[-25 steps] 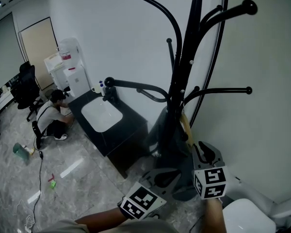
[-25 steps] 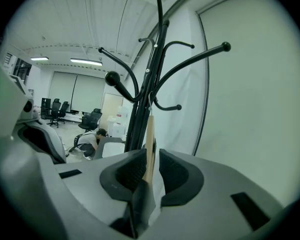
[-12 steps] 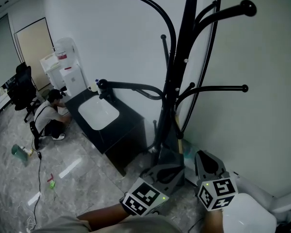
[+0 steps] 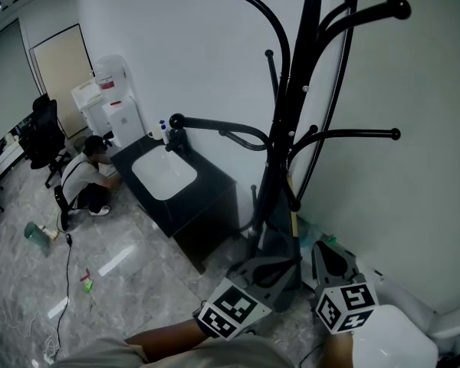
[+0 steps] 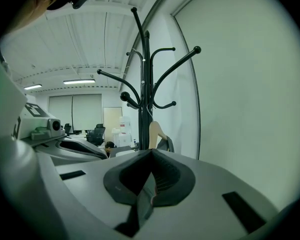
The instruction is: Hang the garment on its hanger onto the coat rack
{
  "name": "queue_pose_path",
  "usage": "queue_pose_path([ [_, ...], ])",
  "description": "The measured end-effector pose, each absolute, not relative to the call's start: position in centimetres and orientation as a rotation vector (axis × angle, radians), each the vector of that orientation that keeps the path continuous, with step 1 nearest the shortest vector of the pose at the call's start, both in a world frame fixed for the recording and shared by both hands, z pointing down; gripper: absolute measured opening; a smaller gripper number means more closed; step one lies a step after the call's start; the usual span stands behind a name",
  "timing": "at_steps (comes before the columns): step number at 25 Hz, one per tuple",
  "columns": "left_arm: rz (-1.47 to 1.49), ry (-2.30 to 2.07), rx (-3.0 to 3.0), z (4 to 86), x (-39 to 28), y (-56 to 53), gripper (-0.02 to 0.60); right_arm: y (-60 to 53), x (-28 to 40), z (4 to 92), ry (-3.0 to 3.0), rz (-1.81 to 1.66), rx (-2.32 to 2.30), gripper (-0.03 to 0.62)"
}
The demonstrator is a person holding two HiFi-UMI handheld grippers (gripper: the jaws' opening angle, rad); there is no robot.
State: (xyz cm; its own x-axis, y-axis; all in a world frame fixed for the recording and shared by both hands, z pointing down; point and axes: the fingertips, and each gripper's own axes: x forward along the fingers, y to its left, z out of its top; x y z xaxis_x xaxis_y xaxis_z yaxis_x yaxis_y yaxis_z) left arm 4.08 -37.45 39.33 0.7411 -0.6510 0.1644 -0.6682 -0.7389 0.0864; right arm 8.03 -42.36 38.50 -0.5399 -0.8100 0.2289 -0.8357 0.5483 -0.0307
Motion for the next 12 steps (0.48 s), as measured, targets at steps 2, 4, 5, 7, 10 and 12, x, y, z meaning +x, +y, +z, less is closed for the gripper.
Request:
queue_pose_path([
  [2,0.185,-1.070,2.798,39.32,3.94,-37.41,0.005,-42.36,7.82,38.61,-2.597,0.207,1.389,0.014],
  [4,0.183,-1.072,2.796,39.33,3.83,-37.39,0.005,-42.38,7.67,38.69,-2.597,0.210,1.386,0.014],
  [5,0.183,-1.072,2.796,39.35,3.81,-37.37,0.005,-42.39,7.64,38.74,-2.596,0.210,1.385,0.014],
  [7,0.184,-1.071,2.796,39.42,3.79,-37.37,0.005,-42.45,7.62,38.85,-2.592,0.210,1.386,0.014],
  [10,0.184,-1.067,2.794,39.49,3.71,-37.40,0.005,-42.55,7.64,38.96,-2.587,0.214,1.390,0.014],
  [12,0.183,-1.066,2.793,39.50,3.65,-37.39,0.005,-42.57,7.66,38.96,-2.585,0.216,1.394,0.014],
])
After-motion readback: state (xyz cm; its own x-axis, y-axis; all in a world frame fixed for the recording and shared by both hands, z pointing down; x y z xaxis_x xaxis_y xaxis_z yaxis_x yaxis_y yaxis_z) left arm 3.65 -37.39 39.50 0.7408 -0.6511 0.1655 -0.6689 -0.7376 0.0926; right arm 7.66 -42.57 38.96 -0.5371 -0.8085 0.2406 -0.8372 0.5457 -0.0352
